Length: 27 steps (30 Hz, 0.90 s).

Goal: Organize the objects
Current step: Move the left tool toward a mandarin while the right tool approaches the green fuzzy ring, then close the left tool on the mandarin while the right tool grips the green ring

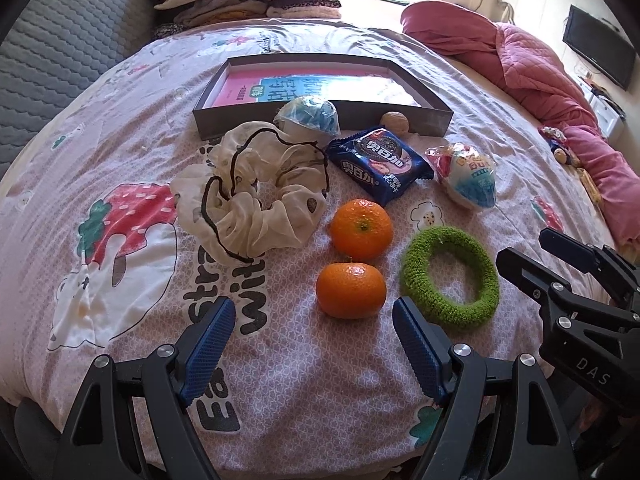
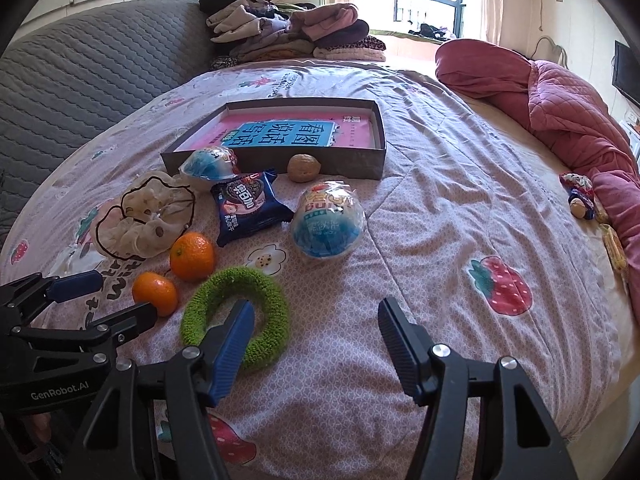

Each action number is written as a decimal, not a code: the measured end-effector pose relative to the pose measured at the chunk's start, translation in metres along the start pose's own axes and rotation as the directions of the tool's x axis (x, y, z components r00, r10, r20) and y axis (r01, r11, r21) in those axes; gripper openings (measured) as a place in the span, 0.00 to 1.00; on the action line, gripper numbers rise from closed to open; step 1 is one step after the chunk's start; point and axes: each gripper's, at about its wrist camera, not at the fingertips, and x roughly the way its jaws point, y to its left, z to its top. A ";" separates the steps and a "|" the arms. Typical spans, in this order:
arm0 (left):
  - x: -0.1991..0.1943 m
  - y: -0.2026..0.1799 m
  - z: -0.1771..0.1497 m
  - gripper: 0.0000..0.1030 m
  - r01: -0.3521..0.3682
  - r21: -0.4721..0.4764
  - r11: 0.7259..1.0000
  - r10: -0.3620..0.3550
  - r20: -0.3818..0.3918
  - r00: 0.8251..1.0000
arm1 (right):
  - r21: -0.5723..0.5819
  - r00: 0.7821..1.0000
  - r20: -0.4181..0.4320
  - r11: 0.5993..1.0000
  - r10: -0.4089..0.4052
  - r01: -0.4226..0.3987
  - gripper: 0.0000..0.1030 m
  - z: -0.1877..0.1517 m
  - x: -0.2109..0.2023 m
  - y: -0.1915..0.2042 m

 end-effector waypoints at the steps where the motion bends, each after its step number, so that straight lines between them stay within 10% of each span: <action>1: 0.001 0.000 0.000 0.79 0.003 -0.004 1.000 -0.003 0.001 1.000 | 0.000 1.000 -0.002 1.000 -0.001 0.001 0.61 0.000 0.002 0.000; 22: 0.027 -0.007 0.004 0.67 -0.002 0.005 1.000 0.002 -0.011 1.000 | -0.033 0.998 -0.045 0.998 0.043 -0.045 0.48 0.001 0.028 0.009; 27: 0.031 -0.009 0.004 0.61 0.008 0.016 1.000 -0.008 -0.004 1.000 | -0.041 0.996 -0.063 0.997 0.059 -0.062 0.31 0.000 0.035 0.014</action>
